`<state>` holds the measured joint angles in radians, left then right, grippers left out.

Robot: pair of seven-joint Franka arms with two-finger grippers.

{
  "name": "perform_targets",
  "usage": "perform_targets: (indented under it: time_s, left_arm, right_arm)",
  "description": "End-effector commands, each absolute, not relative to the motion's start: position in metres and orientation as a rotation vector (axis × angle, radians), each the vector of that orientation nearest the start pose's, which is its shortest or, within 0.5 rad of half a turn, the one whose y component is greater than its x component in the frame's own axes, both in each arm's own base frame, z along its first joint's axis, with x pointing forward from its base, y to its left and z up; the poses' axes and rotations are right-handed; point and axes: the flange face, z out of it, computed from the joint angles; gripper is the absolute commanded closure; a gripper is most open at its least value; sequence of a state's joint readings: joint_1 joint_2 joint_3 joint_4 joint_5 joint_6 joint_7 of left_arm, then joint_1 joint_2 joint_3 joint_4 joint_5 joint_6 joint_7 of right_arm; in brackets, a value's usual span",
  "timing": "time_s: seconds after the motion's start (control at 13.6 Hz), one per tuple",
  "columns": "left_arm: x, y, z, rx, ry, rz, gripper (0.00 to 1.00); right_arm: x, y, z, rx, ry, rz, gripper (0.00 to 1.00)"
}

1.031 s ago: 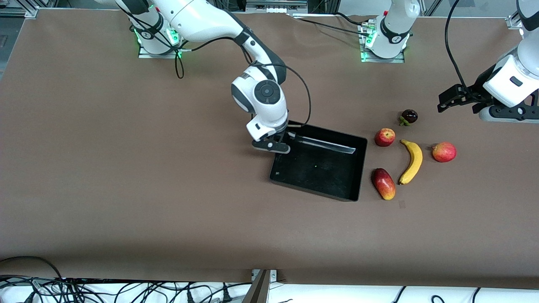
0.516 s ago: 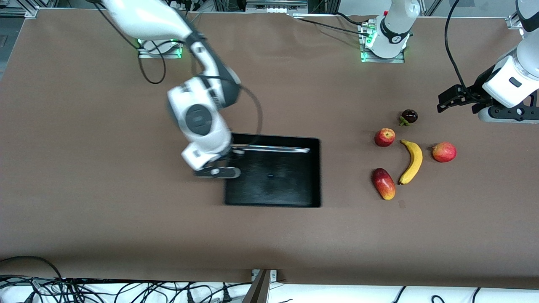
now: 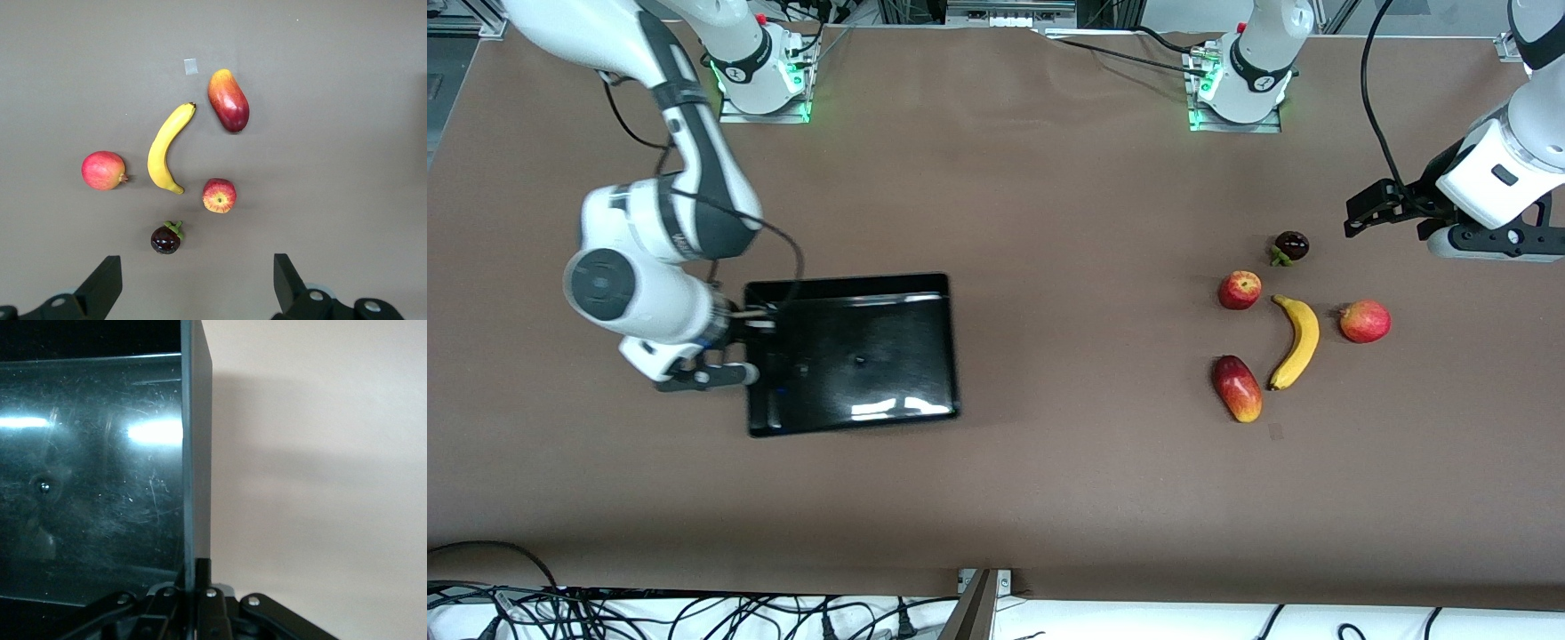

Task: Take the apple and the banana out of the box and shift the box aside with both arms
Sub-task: 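Grip the tray rim and drag the tray away from the fruits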

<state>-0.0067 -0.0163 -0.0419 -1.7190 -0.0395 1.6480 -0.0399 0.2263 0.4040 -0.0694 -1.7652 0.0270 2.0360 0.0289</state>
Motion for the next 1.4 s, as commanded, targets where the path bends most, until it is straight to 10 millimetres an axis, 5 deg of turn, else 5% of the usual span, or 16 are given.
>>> perform_targets:
  time_s: [0.0, 0.44, 0.96, 1.03, 1.1, 1.18, 1.33]
  left_arm:
    - [0.548, -0.029, 0.567, -3.141, 0.006, 0.089, 0.0]
    - [0.547, -0.029, 0.567, -3.134, 0.007, 0.11, 0.0]
    - [0.547, -0.029, 0.567, -3.134, 0.007, 0.11, 0.0]
    - [0.547, -0.029, 0.567, -3.134, 0.007, 0.11, 0.0]
    - [0.547, -0.028, 0.566, -3.132, 0.01, 0.113, 0.0]
    - [0.547, -0.028, 0.566, -3.132, 0.008, 0.113, 0.0]
    - [0.547, -0.028, 0.566, -3.132, 0.01, 0.113, 0.0]
  right_arm:
    - [0.585, 0.074, 0.326, -3.117, -0.21, 0.18, 1.0]
    - [0.548, -0.019, 0.276, -3.095, -0.191, 0.14, 1.0]
    - [0.533, -0.043, 0.247, -3.077, -0.058, 0.187, 1.0]
    - [0.534, -0.042, 0.251, -3.076, -0.057, 0.183, 0.86]
    - [0.537, -0.041, 0.257, -3.076, -0.053, 0.165, 0.32]
    - [0.54, -0.04, 0.268, -3.073, -0.058, 0.141, 0.0]
    - [0.557, -0.032, 0.302, -3.054, -0.087, 0.143, 0.0]
